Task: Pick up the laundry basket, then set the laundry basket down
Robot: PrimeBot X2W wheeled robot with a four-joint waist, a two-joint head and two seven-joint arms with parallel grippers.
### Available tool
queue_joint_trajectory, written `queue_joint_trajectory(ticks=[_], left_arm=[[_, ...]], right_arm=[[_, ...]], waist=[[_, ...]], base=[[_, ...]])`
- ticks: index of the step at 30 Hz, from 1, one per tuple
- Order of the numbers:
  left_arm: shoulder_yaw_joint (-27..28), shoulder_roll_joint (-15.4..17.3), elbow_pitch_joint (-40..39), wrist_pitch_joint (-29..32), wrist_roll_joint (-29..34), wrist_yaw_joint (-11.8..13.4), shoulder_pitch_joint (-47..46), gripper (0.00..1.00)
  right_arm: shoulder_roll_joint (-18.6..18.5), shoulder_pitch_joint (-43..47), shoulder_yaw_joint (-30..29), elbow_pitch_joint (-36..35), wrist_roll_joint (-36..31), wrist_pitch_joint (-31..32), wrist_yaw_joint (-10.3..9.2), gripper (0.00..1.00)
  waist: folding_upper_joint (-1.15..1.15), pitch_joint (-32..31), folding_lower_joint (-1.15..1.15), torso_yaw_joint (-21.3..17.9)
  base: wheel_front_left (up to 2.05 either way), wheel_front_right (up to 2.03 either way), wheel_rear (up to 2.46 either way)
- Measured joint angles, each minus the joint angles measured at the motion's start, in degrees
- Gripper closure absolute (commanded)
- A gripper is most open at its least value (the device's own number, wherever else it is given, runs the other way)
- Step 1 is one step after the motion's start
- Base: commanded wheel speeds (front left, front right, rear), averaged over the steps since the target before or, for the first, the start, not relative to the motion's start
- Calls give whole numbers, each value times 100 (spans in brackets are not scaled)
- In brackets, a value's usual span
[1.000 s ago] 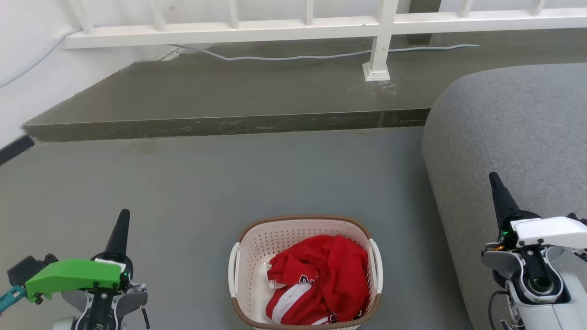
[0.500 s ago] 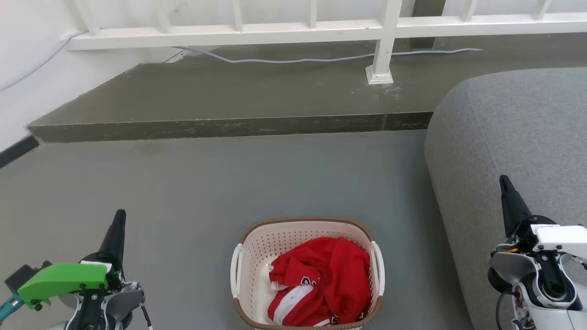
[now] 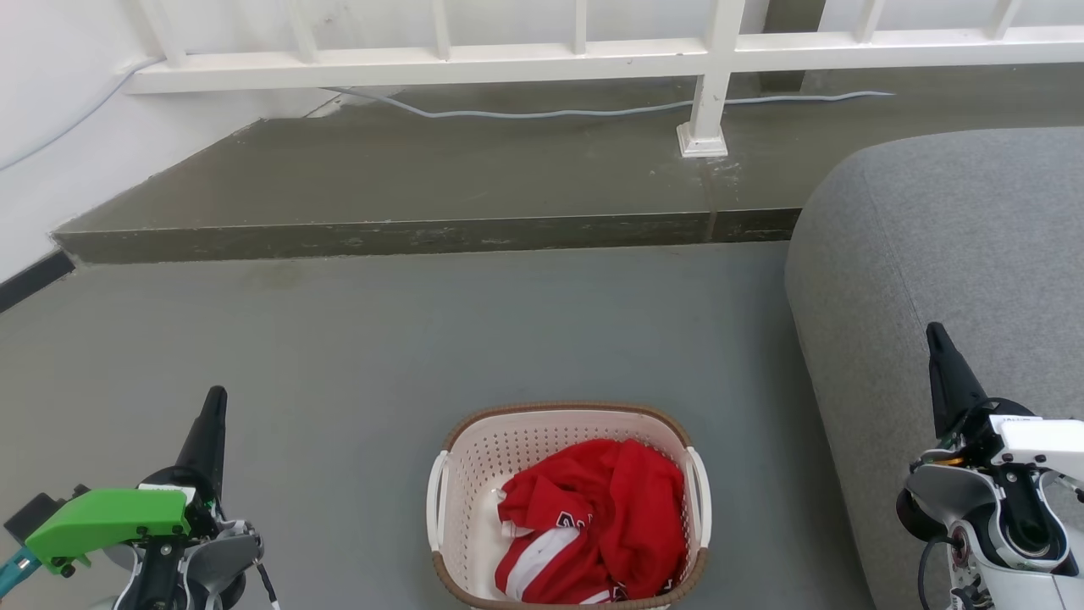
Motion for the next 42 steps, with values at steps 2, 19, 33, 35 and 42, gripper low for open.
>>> queue_joint_trajectory(ticks=[2, 19, 33, 35, 42], left_arm=[[0, 0, 0, 0, 0, 0, 0, 100], [3, -2, -1, 1, 0, 0, 0, 100], [4, -3, -1, 1, 0, 0, 1, 100], [4, -3, -2, 1, 0, 0, 1, 100], [5, -4, -2, 1, 0, 0, 1, 100]], right_arm=[[0, 0, 0, 0, 0, 0, 0, 100], [0, 1, -1, -4, 0, 0, 1, 100], [0, 1, -1, -9, 0, 0, 1, 100], [0, 2, -1, -10, 0, 0, 1, 100], [0, 2, -1, -13, 0, 0, 1, 100]], waist=[[0, 0, 0, 0], [0, 1, 0, 0], [0, 1, 0, 0], [0, 1, 0, 0], [0, 1, 0, 0]], base=[[0, 0, 0], [0, 0, 0], [0, 0, 0], [0, 0, 0], [0, 0, 0]])
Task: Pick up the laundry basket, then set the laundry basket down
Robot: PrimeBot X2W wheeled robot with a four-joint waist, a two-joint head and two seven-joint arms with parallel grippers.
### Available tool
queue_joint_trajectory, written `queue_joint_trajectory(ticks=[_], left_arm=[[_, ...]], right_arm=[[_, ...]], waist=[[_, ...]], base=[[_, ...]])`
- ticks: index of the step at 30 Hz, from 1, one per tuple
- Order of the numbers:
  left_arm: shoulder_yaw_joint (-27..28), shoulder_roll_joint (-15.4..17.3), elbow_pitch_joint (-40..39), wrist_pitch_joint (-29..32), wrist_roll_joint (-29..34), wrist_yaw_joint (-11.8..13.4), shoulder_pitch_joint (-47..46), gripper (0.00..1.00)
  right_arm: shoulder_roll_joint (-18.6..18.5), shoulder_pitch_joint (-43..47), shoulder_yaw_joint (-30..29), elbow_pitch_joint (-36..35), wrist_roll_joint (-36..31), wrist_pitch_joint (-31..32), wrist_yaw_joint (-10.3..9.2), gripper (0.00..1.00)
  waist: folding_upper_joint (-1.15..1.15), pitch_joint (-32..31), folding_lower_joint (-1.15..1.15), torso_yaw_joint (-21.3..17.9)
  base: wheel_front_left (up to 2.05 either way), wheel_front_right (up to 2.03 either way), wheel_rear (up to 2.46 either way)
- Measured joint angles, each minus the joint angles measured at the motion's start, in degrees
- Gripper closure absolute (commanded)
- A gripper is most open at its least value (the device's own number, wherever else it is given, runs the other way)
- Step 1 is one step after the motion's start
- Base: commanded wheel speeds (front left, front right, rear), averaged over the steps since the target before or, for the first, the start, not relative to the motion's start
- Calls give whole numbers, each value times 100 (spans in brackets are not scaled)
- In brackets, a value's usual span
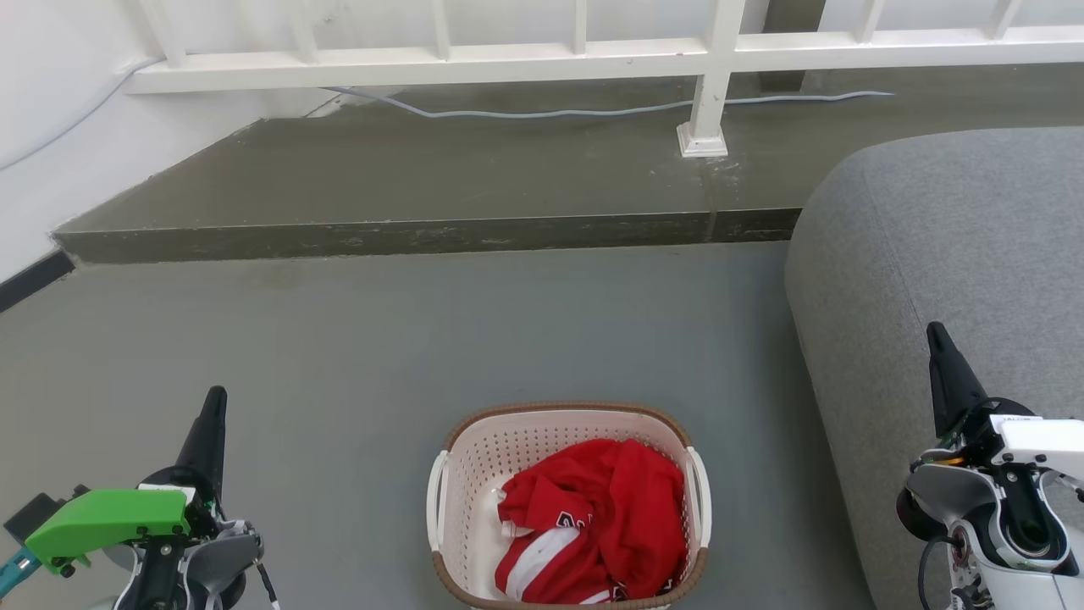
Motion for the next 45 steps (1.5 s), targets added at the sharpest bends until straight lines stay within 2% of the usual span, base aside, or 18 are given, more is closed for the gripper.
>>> queue_joint_trajectory(ticks=[45], left_arm=[[5, -1, -2, 0, 0, 0, 1, 100]], right_arm=[[0, 1, 0, -9, 0, 0, 1, 100]], waist=[[0, 0, 0, 0]], base=[[0, 0, 0]])
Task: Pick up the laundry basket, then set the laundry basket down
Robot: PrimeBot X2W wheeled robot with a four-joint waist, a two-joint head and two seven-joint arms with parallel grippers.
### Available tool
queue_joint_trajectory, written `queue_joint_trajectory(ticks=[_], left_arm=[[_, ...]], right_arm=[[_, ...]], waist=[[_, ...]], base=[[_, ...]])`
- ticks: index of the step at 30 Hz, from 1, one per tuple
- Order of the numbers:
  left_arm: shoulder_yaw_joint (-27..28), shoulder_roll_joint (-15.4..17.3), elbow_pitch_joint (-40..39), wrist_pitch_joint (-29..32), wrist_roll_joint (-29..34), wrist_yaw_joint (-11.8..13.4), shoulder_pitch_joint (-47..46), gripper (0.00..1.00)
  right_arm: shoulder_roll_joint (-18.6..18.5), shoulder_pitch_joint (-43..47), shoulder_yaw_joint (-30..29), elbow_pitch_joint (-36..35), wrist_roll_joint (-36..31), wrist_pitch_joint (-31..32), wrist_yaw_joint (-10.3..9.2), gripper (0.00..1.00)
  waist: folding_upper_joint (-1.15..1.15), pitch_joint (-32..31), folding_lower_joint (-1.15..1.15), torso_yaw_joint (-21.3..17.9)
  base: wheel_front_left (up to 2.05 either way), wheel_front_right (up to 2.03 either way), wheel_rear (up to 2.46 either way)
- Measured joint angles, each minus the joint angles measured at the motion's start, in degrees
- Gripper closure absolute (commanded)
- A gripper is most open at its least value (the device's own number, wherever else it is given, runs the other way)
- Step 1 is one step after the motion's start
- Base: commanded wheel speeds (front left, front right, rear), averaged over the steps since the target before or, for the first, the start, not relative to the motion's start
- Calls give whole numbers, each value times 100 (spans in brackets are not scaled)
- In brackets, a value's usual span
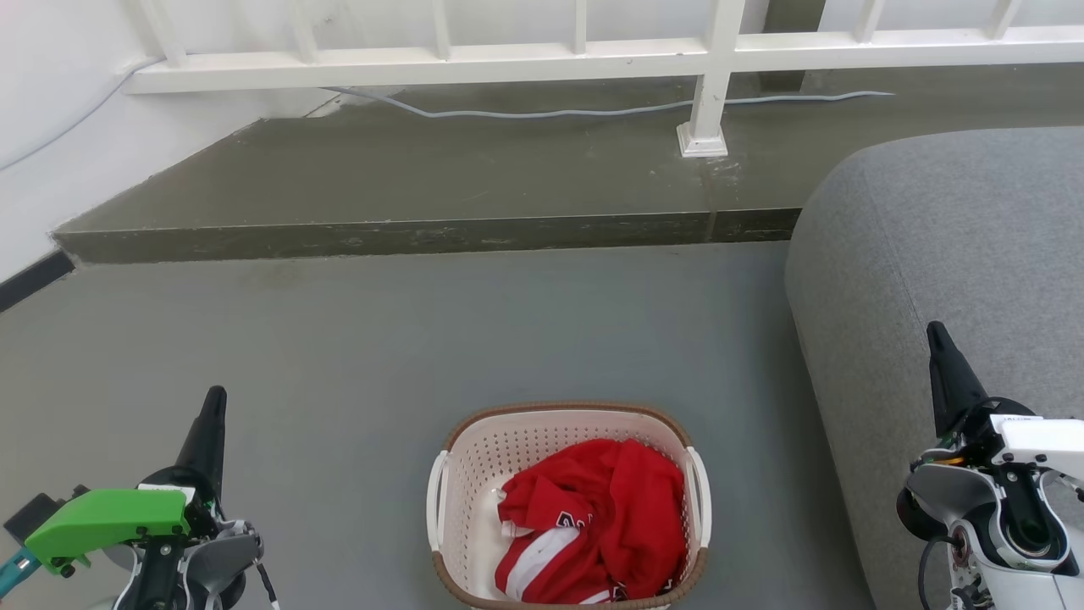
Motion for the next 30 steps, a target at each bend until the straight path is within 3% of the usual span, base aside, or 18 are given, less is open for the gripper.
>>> queue_joint_trajectory(ticks=[30], left_arm=[[4, -1, -1, 1, 0, 0, 1, 100]], right_arm=[[0, 1, 0, -3, 0, 0, 5, 100]], waist=[[0, 0, 0, 0]], base=[[0, 0, 0]])
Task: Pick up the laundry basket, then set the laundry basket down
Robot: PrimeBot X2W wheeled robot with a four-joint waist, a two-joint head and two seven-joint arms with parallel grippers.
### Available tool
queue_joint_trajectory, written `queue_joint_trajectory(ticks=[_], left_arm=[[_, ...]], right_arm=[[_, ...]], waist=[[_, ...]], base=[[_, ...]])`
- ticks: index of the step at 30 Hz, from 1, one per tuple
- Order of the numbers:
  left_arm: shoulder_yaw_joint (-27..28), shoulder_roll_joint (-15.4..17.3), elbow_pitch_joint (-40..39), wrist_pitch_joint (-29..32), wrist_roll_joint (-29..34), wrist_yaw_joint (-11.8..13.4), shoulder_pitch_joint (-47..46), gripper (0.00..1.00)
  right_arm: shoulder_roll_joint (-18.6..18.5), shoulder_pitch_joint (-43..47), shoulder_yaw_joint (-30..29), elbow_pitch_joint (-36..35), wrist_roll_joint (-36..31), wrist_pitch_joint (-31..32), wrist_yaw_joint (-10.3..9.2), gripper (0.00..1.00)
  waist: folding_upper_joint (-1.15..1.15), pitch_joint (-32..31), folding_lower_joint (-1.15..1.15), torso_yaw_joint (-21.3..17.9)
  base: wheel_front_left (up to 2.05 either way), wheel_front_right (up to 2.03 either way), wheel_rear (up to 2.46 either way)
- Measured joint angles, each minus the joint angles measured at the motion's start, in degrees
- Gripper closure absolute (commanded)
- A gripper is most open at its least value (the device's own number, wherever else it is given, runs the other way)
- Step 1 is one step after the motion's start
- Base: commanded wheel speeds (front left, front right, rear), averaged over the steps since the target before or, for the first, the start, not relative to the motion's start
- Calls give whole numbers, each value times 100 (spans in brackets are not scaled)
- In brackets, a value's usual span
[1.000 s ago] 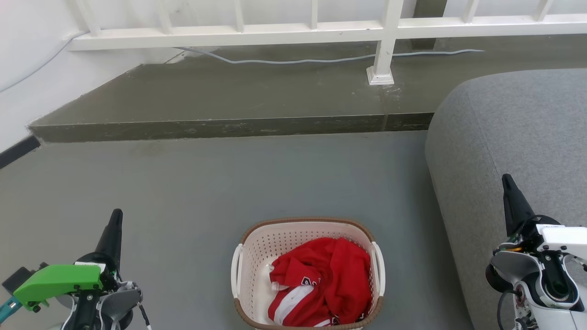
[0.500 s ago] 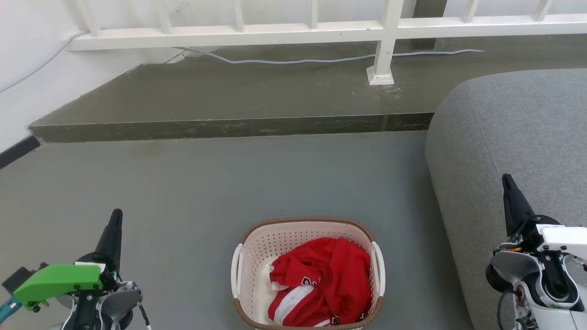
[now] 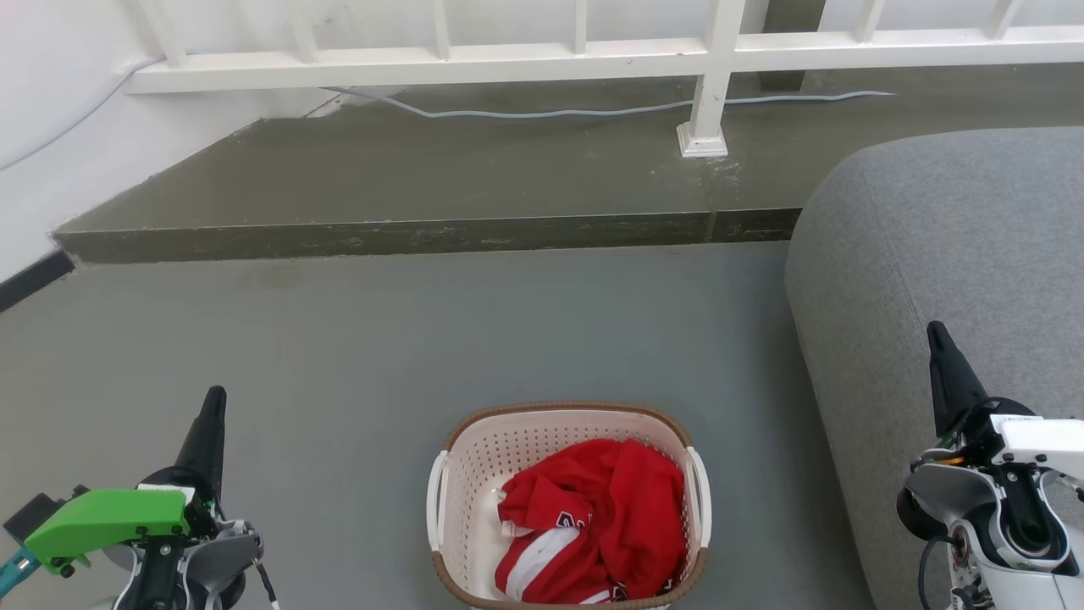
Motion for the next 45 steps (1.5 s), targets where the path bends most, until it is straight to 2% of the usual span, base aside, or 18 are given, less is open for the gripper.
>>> queue_joint_trajectory(ticks=[45], left_arm=[[3, -2, -1, 0, 0, 0, 1, 100]], right_arm=[[0, 0, 0, -1, 0, 0, 0, 100]], waist=[[0, 0, 0, 0]], base=[[0, 0, 0]])
